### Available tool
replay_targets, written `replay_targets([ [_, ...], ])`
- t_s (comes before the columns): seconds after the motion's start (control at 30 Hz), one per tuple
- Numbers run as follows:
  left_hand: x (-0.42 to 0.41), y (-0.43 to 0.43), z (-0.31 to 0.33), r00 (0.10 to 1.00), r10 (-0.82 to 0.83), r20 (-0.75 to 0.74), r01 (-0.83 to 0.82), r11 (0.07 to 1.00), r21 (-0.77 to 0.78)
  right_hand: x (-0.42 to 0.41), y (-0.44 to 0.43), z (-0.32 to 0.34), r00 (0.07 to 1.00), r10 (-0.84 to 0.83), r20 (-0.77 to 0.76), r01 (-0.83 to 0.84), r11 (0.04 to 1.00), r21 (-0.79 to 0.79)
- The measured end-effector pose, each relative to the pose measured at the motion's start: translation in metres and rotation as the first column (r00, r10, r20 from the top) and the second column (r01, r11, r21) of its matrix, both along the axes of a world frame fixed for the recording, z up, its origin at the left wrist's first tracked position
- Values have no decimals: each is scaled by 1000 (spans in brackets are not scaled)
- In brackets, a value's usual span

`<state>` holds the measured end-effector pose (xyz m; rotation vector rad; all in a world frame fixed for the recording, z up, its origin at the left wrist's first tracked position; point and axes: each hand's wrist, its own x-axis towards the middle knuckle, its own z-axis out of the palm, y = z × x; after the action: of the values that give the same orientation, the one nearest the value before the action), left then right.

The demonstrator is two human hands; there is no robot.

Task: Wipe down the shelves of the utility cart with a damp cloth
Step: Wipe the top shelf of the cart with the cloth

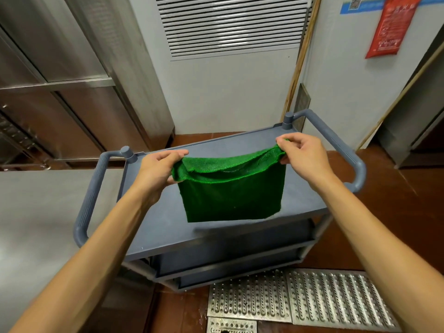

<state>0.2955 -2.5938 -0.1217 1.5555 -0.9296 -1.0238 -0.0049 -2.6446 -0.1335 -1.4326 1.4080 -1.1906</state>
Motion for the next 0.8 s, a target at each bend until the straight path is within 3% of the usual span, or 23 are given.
replay_targets([
  [0.37,-11,-110,11,996,-94,12,94,995,-33,-13,-106,0,993,-86,-87,78,993,-89],
  [0.67,16,-233,-1,992,-122,13,122,992,-12,12,-217,-2,983,-120,-141,113,992,-57],
  [0.8,32,-279,1,995,-93,29,94,995,-38,18,-263,6,961,-138,-238,123,989,-76],
])
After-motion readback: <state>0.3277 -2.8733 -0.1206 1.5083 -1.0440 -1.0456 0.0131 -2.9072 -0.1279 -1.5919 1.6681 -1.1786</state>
